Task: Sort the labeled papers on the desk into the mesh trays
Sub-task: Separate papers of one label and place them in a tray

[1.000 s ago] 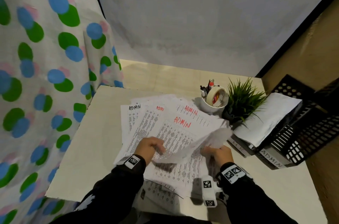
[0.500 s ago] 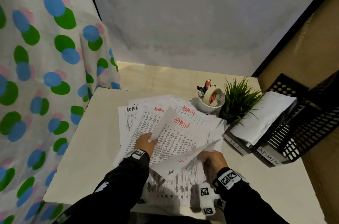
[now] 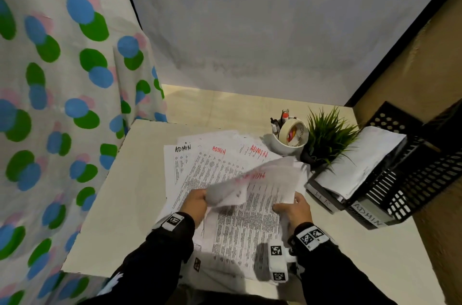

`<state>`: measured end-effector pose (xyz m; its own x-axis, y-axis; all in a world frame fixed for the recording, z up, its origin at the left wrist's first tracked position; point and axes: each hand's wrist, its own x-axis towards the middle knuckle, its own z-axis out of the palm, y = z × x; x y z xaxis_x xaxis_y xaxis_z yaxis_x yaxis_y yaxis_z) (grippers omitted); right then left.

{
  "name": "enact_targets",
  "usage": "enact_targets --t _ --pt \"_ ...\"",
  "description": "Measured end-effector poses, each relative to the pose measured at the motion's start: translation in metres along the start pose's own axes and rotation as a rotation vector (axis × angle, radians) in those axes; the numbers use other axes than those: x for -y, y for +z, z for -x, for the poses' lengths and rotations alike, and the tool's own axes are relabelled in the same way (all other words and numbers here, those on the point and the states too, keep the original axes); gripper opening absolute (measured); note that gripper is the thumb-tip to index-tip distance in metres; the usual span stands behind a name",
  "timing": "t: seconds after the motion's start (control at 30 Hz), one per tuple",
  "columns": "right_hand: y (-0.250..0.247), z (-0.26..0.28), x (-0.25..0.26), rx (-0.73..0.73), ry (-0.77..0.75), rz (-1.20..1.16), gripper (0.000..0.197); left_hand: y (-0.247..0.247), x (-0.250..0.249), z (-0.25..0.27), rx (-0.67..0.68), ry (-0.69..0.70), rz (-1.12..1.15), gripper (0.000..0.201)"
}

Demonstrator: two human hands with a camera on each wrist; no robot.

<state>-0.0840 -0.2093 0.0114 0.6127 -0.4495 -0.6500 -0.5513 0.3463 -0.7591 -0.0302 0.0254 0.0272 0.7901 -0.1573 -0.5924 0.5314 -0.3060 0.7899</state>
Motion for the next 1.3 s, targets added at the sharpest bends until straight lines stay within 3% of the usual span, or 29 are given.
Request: enact_targets --t 0.07,0.13,0.2,0.3,0.37,0.43,0.47,0.57,0.67,0.8,0.93,1.07,1.17,1.23,1.3 --pt "-0.002 -0.004 -0.006 0.02 0.026 0.026 0.051 -0.009 0.005 -0.011 -0.205 0.027 -0.078 0.043" --pt "-0.001 0.004 -0.005 0.04 0.065 0.047 0.04 -0.023 0.005 -0.02 -0.383 0.048 -0.318 0.044" --pt "0.0 0.012 -0.002 0.057 0.101 0.069 0.03 -0.036 0.01 -0.031 -0.415 -0.035 -0.542 0.05" --pt "0.0 0.015 -0.002 0.069 0.116 0.064 0.022 -0.048 0.02 -0.042 -0.343 -0.152 -0.658 0.077" --pt "0.0 0.013 -0.004 0.061 0.13 0.076 0.023 -0.051 0.022 -0.044 -0.322 -0.099 -0.634 0.059" --pt "0.002 0.014 -0.005 0.063 0.132 0.077 0.029 -0.053 0.023 -0.043 -0.313 0.0 -0.58 0.015" --pt "0.002 0.014 -0.005 0.056 0.129 0.081 0.03 -0.053 0.024 -0.041 -0.333 0.042 -0.541 0.008" --pt "0.0 0.02 0.002 0.07 0.125 0.094 0.031 -0.051 0.028 -0.035 -0.396 0.122 -0.296 0.025" --pt "-0.001 0.023 0.007 0.051 0.092 0.043 0.028 -0.049 0.032 -0.028 -0.353 0.093 0.006 0.039" --pt "0.002 0.024 0.009 0.035 0.065 -0.061 0.033 -0.058 0.038 -0.029 -0.304 0.05 0.211 0.046" --pt "0.005 0.024 0.01 0.018 0.066 -0.032 0.031 -0.043 0.029 -0.009 -0.14 0.025 0.181 0.032" --pt "0.011 0.018 0.008 -0.083 -0.01 -0.085 0.038 -0.02 0.023 0.001 0.052 -0.06 0.259 0.047" --pt "0.008 0.018 0.01 -0.104 0.013 -0.131 0.032 -0.014 0.018 -0.001 0.146 -0.059 0.192 0.047" --pt "0.0 0.018 0.01 -0.067 0.059 -0.146 0.024 -0.017 0.013 -0.003 0.008 -0.018 0.169 0.039" --pt "-0.007 0.012 0.004 -0.018 0.066 -0.078 0.023 -0.027 0.013 -0.012 -0.363 -0.012 0.047 0.033"
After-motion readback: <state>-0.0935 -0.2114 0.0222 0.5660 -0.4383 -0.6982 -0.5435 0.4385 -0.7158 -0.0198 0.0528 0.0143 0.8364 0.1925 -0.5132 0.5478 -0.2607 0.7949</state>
